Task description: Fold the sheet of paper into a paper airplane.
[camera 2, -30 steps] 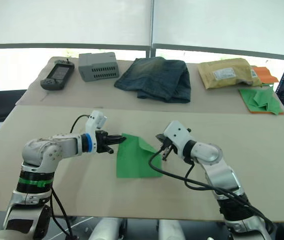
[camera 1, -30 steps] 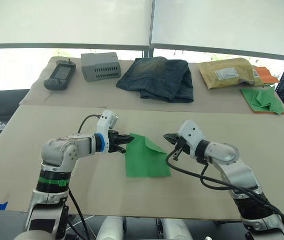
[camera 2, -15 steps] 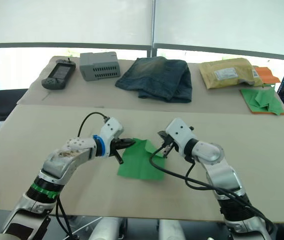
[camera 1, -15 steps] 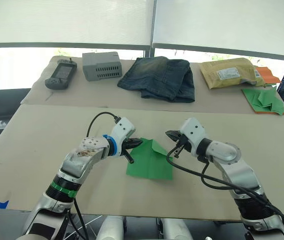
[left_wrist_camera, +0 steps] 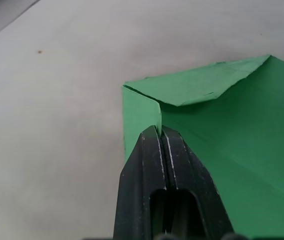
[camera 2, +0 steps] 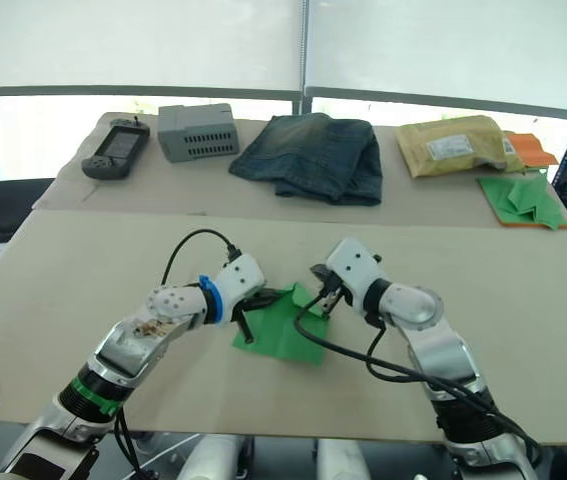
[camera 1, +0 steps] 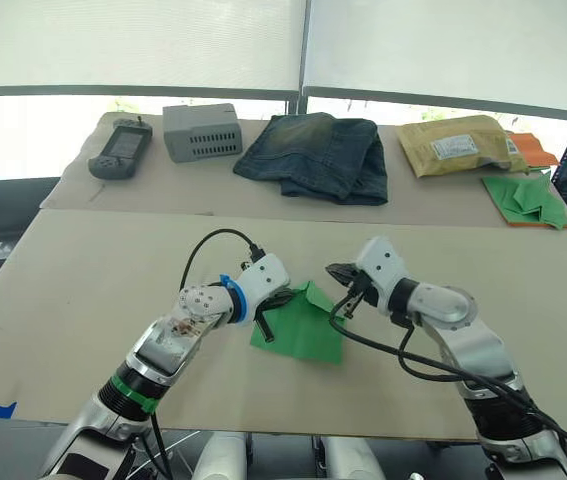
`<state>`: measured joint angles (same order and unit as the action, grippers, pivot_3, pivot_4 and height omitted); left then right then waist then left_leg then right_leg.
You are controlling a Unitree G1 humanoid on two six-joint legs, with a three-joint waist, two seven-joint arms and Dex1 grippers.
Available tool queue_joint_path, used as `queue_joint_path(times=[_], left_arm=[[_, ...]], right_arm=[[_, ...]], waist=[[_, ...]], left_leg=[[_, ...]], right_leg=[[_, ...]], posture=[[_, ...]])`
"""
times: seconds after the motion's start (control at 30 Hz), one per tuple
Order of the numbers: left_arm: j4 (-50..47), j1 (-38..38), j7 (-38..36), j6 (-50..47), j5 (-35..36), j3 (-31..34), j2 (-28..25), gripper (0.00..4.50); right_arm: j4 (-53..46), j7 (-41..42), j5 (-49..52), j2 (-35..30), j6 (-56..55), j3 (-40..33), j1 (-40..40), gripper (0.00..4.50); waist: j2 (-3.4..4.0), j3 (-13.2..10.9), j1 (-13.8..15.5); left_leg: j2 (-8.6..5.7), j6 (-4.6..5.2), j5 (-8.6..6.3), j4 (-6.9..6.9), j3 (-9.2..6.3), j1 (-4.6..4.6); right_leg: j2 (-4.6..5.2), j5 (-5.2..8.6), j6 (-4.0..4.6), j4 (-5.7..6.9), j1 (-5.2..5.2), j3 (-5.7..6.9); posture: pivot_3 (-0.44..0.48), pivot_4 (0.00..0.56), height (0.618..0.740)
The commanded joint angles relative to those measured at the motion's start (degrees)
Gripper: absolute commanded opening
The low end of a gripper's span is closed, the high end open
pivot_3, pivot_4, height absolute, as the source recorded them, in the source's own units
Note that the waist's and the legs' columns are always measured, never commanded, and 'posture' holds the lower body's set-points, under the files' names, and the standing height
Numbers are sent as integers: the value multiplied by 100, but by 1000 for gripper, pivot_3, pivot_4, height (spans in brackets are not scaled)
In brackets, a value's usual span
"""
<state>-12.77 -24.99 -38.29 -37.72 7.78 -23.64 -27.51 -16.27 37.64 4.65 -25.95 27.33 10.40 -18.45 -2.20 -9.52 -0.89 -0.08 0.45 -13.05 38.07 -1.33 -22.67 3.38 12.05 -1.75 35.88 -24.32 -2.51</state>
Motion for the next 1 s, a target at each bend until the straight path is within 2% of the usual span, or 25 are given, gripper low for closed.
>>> queue_joint_path(times=[0.03, 0.2, 0.37, 0.7, 0.87, 1.0], left_arm=[[-182, -116, -129, -108, -93, -124, 17, 23], [-228, -123, -202, -199, -187, -201, 31, 23], [-259, -105, -163, -257, -239, -193, 49, 23], [-339, -103, -92, -450, -207, -70, 124, 23], [-430, -314, -146, -1032, 191, 489, 116, 23], [-451, -342, -117, -1270, 351, 696, 124, 23]], right_arm=[[337, 239, 187, 67, 26, 37, -438, 0], [1032, 744, 308, 97, -76, 211, -876, 0], [1185, 1223, 407, 96, -33, 399, -937, 0], [1545, 1371, 78, 15, -358, 843, -885, 0], [1853, 1386, -146, 34, -524, 1001, -981, 0], [2084, 1414, -299, -2, -652, 1037, -1025, 0]], waist=[[3, -2, -5], [5, -3, 1], [5, -3, 6], [6, -4, 5], [6, -4, -12], [6, -4, -14]], left_leg=[[0, 0, 0, 0, 0, 0], [-1, 1, 0, 0, 0, 2], [-1, 1, 0, 0, -2, -1], [-1, 0, 0, 0, -2, 4], [-1, 0, 0, 0, -1, 4], [0, 0, 0, 0, -1, 9]], right_leg=[[0, 0, 0, 1, 0, 0], [-1, -1, 2, 1, 1, 2], [3, -2, 4, 1, 1, 1], [1, -1, 2, 6, 2, 1], [-1, -1, 2, 9, 1, 1], [-3, -1, 2, 11, 2, 1]], posture=[[0, 150, 728], [0, 150, 728], [0, 150, 728], [0, 150, 728], [0, 150, 728], [0, 150, 728]])
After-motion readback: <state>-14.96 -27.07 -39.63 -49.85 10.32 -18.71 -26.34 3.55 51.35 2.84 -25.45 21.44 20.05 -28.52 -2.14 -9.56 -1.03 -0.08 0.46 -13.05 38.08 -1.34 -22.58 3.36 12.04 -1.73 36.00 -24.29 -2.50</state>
